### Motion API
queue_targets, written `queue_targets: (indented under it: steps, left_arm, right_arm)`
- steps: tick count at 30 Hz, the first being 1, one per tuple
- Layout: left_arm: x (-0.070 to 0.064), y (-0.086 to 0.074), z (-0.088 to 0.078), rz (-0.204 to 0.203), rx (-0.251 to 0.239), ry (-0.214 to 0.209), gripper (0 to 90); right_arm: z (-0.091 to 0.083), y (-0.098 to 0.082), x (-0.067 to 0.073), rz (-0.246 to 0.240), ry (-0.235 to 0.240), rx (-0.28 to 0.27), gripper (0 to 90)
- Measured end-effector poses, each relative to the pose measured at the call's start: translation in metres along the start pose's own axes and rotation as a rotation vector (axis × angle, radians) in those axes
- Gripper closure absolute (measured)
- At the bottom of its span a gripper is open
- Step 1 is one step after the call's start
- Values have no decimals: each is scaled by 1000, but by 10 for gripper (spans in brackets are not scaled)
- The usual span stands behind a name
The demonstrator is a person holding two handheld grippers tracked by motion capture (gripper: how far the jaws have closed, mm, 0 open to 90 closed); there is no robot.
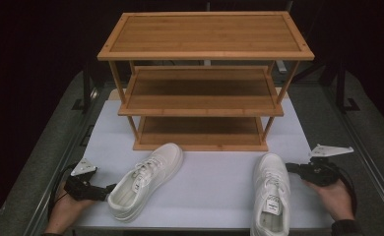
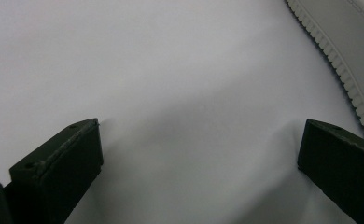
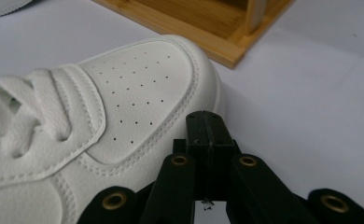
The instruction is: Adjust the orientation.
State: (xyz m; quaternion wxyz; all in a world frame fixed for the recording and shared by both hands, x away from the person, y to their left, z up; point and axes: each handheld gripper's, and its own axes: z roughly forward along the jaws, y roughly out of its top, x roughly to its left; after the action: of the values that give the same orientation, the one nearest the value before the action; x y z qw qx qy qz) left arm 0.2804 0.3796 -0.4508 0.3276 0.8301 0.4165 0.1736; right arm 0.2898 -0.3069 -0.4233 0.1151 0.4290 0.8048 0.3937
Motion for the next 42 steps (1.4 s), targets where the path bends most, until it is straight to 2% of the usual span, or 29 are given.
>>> queue_targets:
  steps: [7, 16, 19, 23, 29, 33, 35, 38, 42]
  left_arm:
    - [0, 0, 0, 0, 1, 0, 0]
    - [0, 0, 0, -1, 2, -1, 0]
    - [0, 0, 0, 0, 2, 0, 0]
    - [0, 0, 0, 0, 2, 0, 0]
    - [0, 0, 0, 1, -1, 1, 0]
    - [0, 0, 0, 2, 0, 1, 0]
    - [0, 0, 0, 2, 0, 1, 0]
    - [0, 0, 0, 2, 0, 1, 0]
    - [0, 0, 0, 2, 0, 1, 0]
  right_arm:
    - [21, 21, 9, -33, 15, 29, 899]
    - [56, 50, 32, -110, 61, 69, 899]
    - [59, 53, 35, -120, 55, 73, 898]
    - [45, 50, 31, -81, 68, 34, 832]
    - [1, 33, 36, 14, 91, -28, 595]
    - [-29, 21, 53, 8, 100, -57, 498]
    - [-42, 16, 62, 5, 105, -72, 480]
    - [-57, 8, 74, -6, 118, -92, 454]
    - [-64, 0, 84, -12, 135, -103, 427]
